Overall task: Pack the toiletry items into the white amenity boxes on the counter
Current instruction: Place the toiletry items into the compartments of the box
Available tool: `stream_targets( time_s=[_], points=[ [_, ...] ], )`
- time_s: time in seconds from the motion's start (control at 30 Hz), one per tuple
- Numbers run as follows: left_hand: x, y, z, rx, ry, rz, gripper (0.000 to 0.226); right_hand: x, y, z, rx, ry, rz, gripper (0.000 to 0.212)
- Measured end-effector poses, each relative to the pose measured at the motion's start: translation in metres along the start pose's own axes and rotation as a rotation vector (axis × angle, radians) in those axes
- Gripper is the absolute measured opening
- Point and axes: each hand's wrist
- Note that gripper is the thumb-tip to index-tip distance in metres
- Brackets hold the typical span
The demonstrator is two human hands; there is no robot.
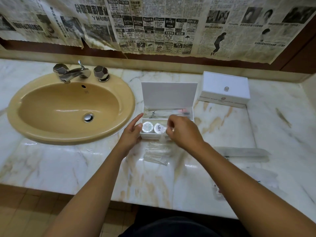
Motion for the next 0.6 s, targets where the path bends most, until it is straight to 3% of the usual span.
stream_targets(
  time_s=[0.2,0.6],
  points=[
    [0.0,-0.001,0.0,-0.003,0.006,0.007,0.041,0.019,-0.021,0.011,-0.089,-0.065,-0.096,0.007],
    [0.0,-0.002,-0.001,-0.002,0.002,0.012,0.039,0.029,-0.029,-0.007,-0.238,0.065,-0.198,0.023]
  ],
)
Point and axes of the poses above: each hand's wrist, its own x-axis towards the middle knuckle, its own z-axis out of the back of the hand, y = z × x, and after that the axes turned 13 degrees about -z, right-handed
